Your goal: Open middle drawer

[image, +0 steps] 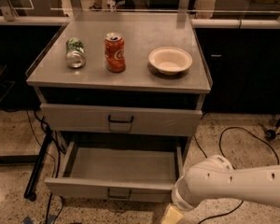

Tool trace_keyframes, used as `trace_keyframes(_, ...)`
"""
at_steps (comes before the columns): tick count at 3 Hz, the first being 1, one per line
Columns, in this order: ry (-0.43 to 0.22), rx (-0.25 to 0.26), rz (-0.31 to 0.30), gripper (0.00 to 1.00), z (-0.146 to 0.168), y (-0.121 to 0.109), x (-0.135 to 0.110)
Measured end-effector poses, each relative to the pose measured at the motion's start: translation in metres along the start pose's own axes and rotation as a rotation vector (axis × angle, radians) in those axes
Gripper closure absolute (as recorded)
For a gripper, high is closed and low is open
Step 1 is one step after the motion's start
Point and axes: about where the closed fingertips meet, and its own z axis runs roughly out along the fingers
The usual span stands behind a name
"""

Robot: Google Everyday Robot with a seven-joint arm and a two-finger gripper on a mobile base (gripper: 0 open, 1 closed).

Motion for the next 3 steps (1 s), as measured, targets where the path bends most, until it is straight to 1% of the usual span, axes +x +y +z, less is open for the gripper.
trace_keyframes(1, 0.026, 0.008, -0.030, 0.00, 0.011, -0.008, -0.017)
trace_keyframes(2, 0.059, -0.009, -0.048, 0.00, 0.031, -0.013, -0.027)
trace_keyframes(3, 0.096, -0.059, -0.051, 0.00, 0.060, -0.014, -0.030)
